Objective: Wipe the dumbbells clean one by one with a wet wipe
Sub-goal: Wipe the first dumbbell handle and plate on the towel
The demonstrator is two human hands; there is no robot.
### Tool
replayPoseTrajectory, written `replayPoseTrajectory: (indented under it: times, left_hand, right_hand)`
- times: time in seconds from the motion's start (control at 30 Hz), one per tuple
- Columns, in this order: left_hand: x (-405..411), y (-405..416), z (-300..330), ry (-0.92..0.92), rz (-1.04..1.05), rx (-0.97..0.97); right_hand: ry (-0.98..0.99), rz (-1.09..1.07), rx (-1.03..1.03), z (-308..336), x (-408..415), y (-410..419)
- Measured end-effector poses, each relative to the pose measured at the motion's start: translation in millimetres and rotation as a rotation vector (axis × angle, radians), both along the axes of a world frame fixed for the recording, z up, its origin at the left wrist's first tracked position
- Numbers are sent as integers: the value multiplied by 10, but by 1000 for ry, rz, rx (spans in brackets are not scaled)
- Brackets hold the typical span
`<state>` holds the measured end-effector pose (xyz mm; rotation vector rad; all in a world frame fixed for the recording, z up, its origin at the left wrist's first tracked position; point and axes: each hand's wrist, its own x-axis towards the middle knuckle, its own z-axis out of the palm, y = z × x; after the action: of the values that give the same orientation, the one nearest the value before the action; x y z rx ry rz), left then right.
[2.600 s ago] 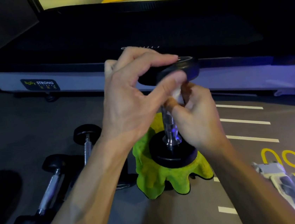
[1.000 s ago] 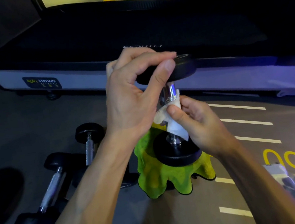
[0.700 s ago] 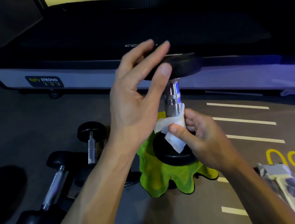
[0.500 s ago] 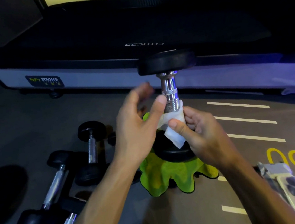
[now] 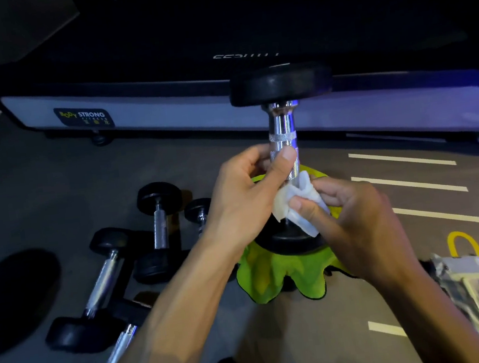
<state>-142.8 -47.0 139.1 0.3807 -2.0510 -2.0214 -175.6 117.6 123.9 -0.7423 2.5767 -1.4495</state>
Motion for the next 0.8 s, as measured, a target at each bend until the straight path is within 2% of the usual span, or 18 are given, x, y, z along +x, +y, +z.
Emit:
replayPoseTrajectory:
  times: [0.17, 0.4, 0.5, 0.63, 0.8]
  left_hand:
    - [17, 38, -9, 45, 11, -36]
    - [62, 29, 9, 26, 39, -13]
    - [92, 45, 39, 32, 35, 5]
    - [242, -20, 53, 10, 61, 13]
    - [701, -297, -19, -137, 50, -10]
  right_hand:
    - [21, -116, 41, 100, 23, 71]
    - [47, -110, 107, 193, 176, 108]
    - [-178, -6, -103, 240, 303, 87]
    - [-189, -76, -335, 208, 382, 33]
    - [-381, -66, -425, -4, 472, -18]
